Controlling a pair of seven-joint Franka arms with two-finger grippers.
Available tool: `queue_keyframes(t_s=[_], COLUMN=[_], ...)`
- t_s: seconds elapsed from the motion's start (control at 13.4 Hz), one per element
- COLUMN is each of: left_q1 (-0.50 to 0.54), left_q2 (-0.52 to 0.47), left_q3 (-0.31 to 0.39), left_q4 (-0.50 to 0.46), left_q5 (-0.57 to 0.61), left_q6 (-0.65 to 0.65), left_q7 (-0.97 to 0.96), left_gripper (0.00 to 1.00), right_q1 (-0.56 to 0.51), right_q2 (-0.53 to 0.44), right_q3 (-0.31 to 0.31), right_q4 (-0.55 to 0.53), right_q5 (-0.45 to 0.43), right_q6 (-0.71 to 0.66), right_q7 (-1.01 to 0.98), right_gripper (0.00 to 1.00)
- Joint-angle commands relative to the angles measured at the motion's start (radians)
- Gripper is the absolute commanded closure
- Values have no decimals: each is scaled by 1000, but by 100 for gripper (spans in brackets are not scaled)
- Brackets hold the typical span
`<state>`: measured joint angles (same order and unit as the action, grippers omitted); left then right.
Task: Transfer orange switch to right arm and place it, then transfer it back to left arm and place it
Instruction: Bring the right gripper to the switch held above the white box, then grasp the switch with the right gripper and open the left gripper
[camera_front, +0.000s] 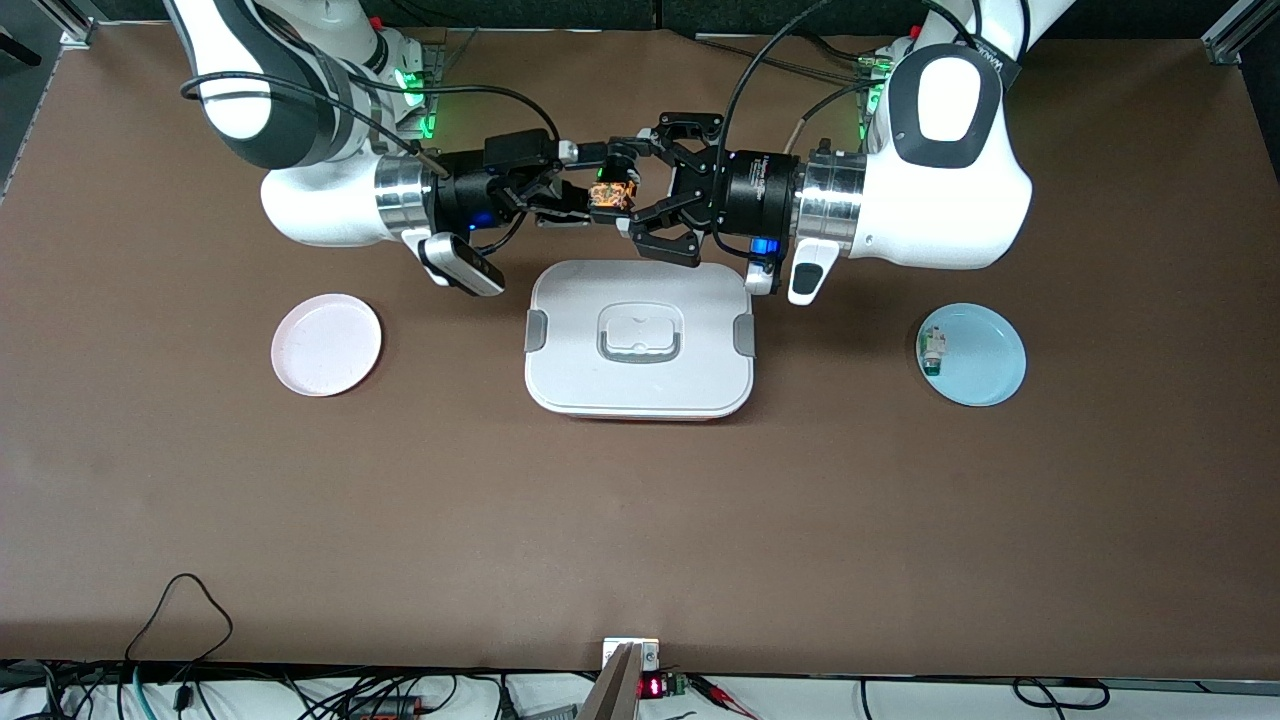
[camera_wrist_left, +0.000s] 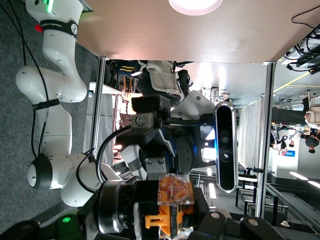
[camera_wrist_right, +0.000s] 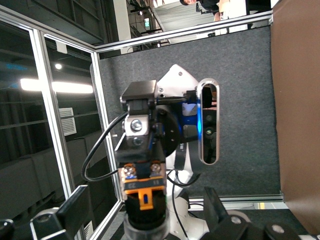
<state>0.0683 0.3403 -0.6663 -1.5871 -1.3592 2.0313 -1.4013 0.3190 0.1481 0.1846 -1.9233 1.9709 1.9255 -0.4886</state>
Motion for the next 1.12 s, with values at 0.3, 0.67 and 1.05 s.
queue_keyframes(t_s=[0.3, 0.67, 1.05], left_q1=[-5, -5, -5], left_q2=[11, 11, 11], left_q3=[-3, -3, -3], left_q4=[19, 19, 19], left_q5=[-21, -21, -21], left_q6=[7, 7, 7], left_q7=[-15, -13, -13], left_gripper=[100, 100, 100], right_q1=[-8, -17, -20], right_q2=[-18, -15, -10], right_q3=[4, 4, 4], right_q4=[-16, -14, -14], right_q5=[20, 22, 22], right_q6=[15, 15, 15], right_q7=[-69, -160, -162], right_gripper=[18, 63, 75])
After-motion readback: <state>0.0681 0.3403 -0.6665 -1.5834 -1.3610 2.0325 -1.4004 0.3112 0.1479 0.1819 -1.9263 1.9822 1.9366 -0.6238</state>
